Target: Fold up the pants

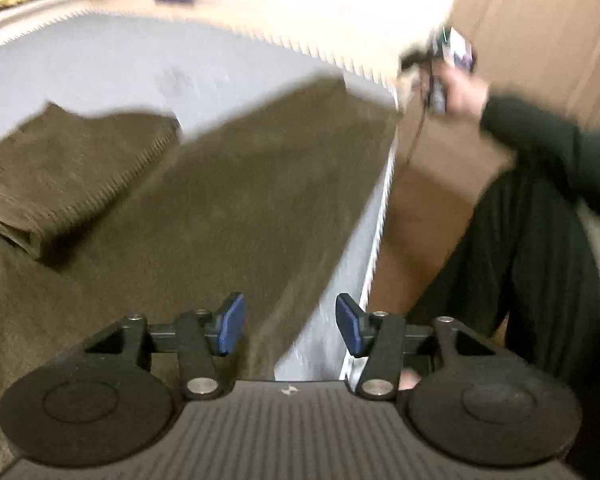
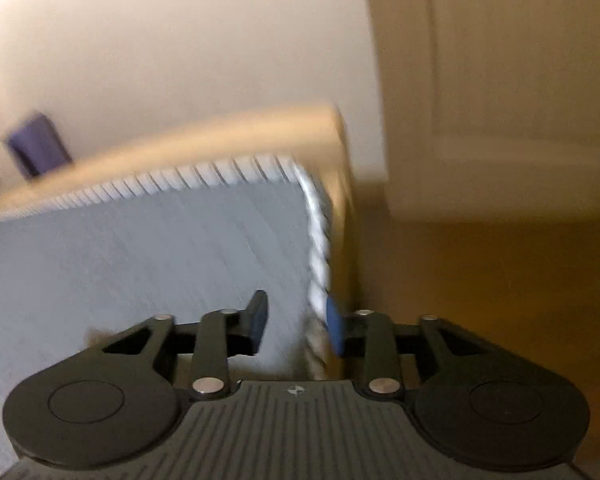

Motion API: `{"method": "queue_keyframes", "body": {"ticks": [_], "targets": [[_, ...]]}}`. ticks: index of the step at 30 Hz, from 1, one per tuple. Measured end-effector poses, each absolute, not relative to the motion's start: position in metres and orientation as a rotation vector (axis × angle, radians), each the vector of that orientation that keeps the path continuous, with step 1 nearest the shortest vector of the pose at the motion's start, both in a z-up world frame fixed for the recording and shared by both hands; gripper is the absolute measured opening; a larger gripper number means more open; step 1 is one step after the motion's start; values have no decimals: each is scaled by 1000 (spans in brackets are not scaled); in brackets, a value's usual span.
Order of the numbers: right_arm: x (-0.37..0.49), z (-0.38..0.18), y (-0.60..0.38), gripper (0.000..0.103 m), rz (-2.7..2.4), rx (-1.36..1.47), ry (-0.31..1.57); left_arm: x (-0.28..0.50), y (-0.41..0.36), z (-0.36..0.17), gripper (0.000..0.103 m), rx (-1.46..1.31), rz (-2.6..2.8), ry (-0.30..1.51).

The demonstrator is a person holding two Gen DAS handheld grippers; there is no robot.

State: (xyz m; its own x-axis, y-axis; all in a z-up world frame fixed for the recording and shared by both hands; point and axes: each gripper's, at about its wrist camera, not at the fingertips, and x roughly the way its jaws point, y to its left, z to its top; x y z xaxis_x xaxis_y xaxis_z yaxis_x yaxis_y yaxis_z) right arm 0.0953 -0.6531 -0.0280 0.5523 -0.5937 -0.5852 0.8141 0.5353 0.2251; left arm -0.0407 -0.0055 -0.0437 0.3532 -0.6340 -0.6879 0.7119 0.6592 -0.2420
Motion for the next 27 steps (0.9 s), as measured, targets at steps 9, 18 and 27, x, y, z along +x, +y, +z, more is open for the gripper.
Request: {"method": "queue_keyframes", "body": {"ticks": [9, 18, 27], "targets": [[168, -46, -595, 40, -316, 528, 508, -23, 8, -113, 38, 242, -580, 1074], [243, -82, -563, 51, -356, 416, 693, -17, 73, -76, 40, 20, -397, 948], [278, -87, -550, 5, -479, 228, 685, -4, 104, -57, 40, -19, -243, 921]]}}
